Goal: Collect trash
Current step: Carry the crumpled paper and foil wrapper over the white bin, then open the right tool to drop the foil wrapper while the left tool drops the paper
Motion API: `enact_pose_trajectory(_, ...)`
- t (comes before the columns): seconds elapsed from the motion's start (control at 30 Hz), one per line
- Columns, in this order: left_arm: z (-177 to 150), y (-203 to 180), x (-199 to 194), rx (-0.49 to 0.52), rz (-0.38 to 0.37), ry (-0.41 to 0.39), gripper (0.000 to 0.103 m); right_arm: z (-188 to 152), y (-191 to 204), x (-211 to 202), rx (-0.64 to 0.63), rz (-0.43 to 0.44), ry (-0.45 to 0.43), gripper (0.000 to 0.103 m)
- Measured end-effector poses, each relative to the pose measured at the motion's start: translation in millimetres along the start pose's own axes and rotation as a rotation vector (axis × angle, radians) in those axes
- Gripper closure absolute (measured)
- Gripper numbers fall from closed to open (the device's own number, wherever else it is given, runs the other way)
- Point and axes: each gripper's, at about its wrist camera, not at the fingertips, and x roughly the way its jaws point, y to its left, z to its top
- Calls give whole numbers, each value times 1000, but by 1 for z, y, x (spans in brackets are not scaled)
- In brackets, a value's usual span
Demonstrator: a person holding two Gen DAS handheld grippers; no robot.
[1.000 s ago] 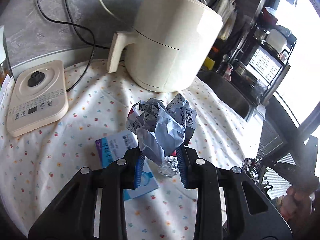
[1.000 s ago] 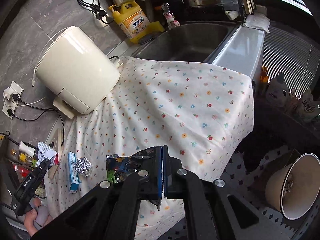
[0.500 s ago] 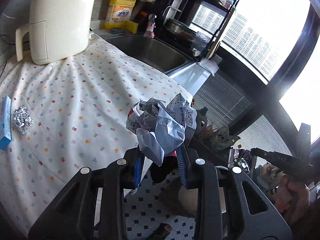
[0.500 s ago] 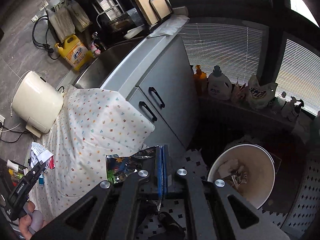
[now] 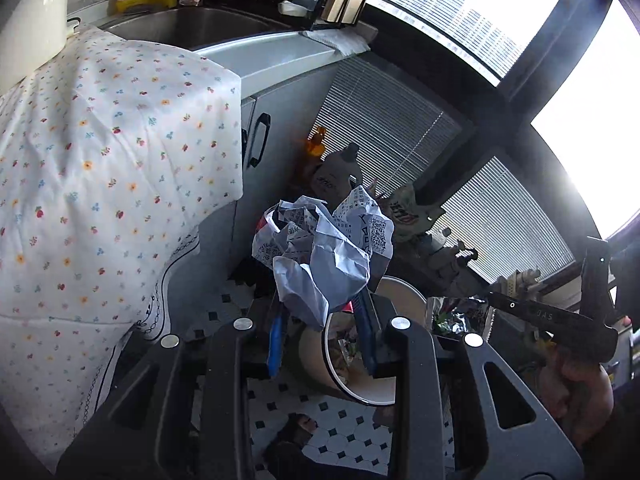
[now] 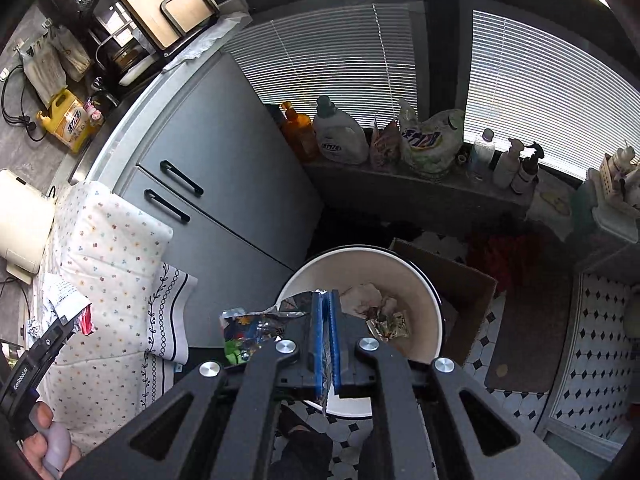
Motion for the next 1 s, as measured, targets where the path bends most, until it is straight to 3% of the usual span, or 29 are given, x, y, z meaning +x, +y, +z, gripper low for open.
enact_pose_trajectory(0.03, -3, -6, 5, 3, -4, 12, 73, -1, -6, 3, 5, 1, 14, 93)
enact_pose_trajectory(0.07, -6, -11, 10, 7, -9, 25, 73, -2, -11, 5, 13, 3, 20, 81)
enact_pose_trajectory(0.1, -9, -17, 15, 13, -12, 38, 73, -4, -16, 5, 24, 4, 16, 59)
enact_pose_trajectory(0.17, -11, -27, 25, 28, -20, 62, 73, -6, -23, -1, 28, -7, -12, 49)
enact_pose_trajectory(0.6, -27, -102, 77, 192, -141, 220, 71, -40, -74, -52, 122, -68, -71, 42)
enact_pose_trajectory(0.63, -27, -107, 79, 201, -159, 229, 68, -42, -78, -56, 132, -72, -77, 42)
enact_pose_trajectory(0.77, -25, -122, 78, 224, -221, 235, 31, -50, -87, -71, 167, -83, -105, 38)
enact_pose_trajectory(0.93, -16, -118, 59, 225, -219, 193, 17, -53, -82, -77, 174, -80, -129, 28)
enact_pose_trajectory(1.0, -12, -108, 48, 222, -193, 169, 12, -52, -70, -80, 149, -58, -152, 17)
